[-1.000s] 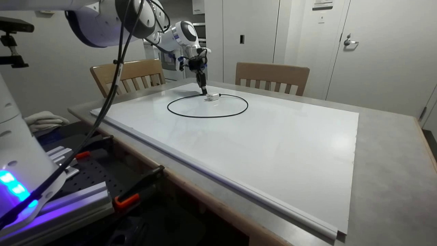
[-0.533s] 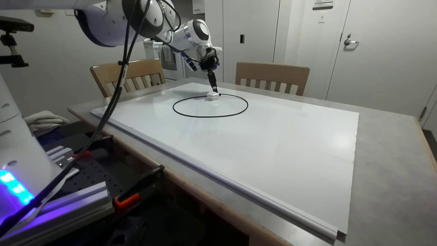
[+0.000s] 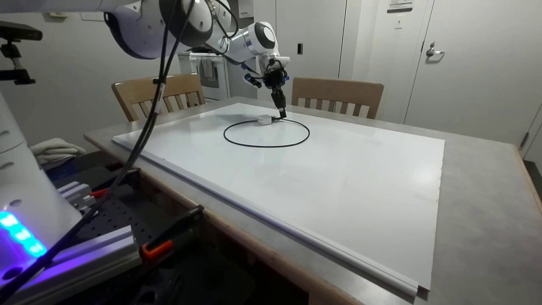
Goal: Put the cable in a circle
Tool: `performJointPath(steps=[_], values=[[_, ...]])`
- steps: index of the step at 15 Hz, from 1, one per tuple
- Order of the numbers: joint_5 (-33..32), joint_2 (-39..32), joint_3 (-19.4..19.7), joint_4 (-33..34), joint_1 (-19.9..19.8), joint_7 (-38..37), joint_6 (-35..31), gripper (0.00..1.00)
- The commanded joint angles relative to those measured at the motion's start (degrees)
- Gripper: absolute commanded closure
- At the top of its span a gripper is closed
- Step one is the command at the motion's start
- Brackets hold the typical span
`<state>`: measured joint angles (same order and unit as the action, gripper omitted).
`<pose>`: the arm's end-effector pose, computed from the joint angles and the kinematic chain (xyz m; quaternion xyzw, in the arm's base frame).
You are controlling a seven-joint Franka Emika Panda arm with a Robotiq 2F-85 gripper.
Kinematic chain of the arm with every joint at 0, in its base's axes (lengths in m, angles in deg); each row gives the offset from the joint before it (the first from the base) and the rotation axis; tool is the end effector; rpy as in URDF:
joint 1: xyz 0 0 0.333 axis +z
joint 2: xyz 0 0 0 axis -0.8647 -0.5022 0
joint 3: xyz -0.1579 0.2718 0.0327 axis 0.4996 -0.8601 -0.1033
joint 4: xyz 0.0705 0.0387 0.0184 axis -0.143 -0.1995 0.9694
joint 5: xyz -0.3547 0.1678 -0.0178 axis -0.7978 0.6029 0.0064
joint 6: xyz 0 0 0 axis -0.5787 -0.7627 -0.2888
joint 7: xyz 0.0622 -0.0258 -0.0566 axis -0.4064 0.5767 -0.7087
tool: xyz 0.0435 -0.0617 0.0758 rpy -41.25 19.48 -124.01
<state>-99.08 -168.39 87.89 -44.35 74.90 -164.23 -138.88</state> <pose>0.7650 0.1310 0.1458 0.8251 -0.5161 0.0519 0.2242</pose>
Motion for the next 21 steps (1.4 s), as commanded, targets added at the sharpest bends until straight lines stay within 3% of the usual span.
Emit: performJointPath(steps=[1, 9, 21], values=[[-0.4, 0.9, 1.2, 0.0, -0.3, -5.3, 1.3, 1.0], [0.5, 1.0, 1.5, 0.3, -2.7, -23.9, 6.3, 1.0], [2.2, 0.5, 0.1, 0.3, -8.5, -33.8, 9.4, 1.0]])
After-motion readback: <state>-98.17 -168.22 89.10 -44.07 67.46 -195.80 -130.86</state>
